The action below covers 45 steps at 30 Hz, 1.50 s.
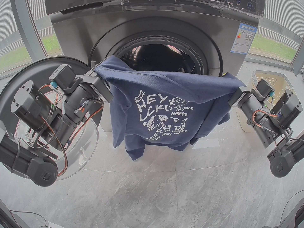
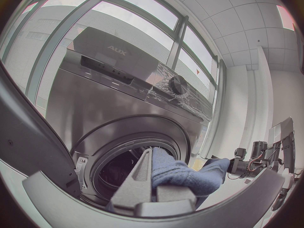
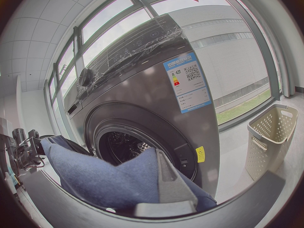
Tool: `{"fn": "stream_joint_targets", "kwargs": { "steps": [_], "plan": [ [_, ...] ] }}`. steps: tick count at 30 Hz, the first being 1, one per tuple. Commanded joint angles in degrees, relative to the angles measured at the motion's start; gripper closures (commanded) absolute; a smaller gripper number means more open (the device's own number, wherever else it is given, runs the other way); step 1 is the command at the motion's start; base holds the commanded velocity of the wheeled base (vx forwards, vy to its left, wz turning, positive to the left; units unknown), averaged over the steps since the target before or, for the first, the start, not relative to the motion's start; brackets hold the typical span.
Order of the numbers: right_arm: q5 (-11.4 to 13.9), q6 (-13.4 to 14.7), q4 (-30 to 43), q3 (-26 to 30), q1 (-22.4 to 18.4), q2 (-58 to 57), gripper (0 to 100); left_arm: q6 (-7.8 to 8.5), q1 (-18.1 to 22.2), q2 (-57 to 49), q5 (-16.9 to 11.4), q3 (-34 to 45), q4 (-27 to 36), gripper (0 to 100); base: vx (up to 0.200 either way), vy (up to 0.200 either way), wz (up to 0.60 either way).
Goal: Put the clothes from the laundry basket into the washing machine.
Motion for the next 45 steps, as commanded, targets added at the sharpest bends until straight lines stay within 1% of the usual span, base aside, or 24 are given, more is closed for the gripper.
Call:
{"fn": "stream_joint_targets", "kwargs": {
  "steps": [1, 5, 9, 11, 12, 15, 17, 18, 24, 26, 28, 31, 34, 36, 41, 45],
  "plan": [
    [0.0, 0.0, 0.0, 0.0, 0.0, 0.0, 100, -0.02, -0.4, 0.3, 0.0, 0.0, 0.0, 100, 0.000, 0.000, 0.00],
    [0.1, 0.1, 0.0, 0.5, 0.3, 0.2, 100, 0.07, -2.4, 1.0, -0.5, 0.0, 0.0, 100, 0.000, 0.000, 0.00],
    [0.1, 0.5, 0.1, 0.8, 3.0, 0.6, 100, 0.24, -6.5, 3.6, -1.0, -0.5, 0.0, 100, 0.000, 0.000, 0.00],
    [0.0, 0.6, 0.0, 0.9, 4.1, 1.8, 100, 0.24, -7.1, 4.2, -1.3, -1.0, 0.0, 100, 0.000, 0.000, 0.00],
    [-0.1, 0.8, 0.0, 0.9, 5.5, 4.2, 100, 0.24, -7.7, 5.2, -1.8, -2.0, 0.0, 100, 0.000, 0.000, 0.00],
    [-1.4, 1.0, -0.1, 0.8, 8.2, 7.8, 100, 0.33, -7.9, 6.9, -2.2, -3.0, -0.1, 100, 0.000, 0.000, 0.00],
    [-1.7, 1.2, 0.0, 0.4, 8.7, 10.8, 100, 0.24, -7.8, 6.8, -2.1, -3.1, -0.2, 100, 0.000, 0.000, 0.00],
    [-1.7, 1.1, 0.0, 0.3, 8.7, 12.2, 0, 0.15, -7.6, 6.6, -2.1, -3.1, -0.2, 100, 0.000, 0.000, 0.00],
    [-1.0, 0.2, 0.1, 2.1, 8.9, 19.5, 0, 0.07, -7.3, 4.5, -1.6, -3.5, -0.1, 100, 0.000, 0.000, 0.00],
    [-0.7, -0.2, 0.1, 2.3, 9.4, 21.4, 0, -0.02, -7.3, 4.5, -1.5, -3.7, -0.1, 100, 0.000, 0.000, 0.00],
    [-0.5, -0.3, 0.0, 3.0, 10.9, 23.6, 0, -0.02, -7.2, 4.8, -1.4, -4.2, -0.1, 100, 0.000, 0.000, 0.00],
    [-0.5, -0.3, 0.0, 5.2, 12.4, 24.6, 0, -0.02, -7.2, 5.1, -1.4, -4.7, -0.1, 100, 0.000, 0.000, 0.00],
    [-0.4, -0.3, 0.0, 6.9, 12.9, 24.8, 0, -0.02, -7.0, 5.2, -1.3, -4.8, 0.0, 100, 0.000, 0.000, 0.00],
    [-0.2, -0.2, 0.0, 8.2, 12.9, 24.8, 0, -0.02, -6.8, 5.2, -1.3, -4.8, -0.1, 100, 0.000, 0.000, 0.00],
    [1.4, 0.5, 0.0, 11.7, 12.9, 24.8, 0, -0.02, -6.2, 5.5, -1.3, -5.6, -0.1, 100, 0.000, 0.000, 0.00],
    [1.5, 0.5, -0.2, 13.9, 13.2, 24.3, 0, -0.02, -5.8, 5.7, -1.3, -5.7, -0.1, 100, 0.000, 0.000, 0.00]
  ]
}}
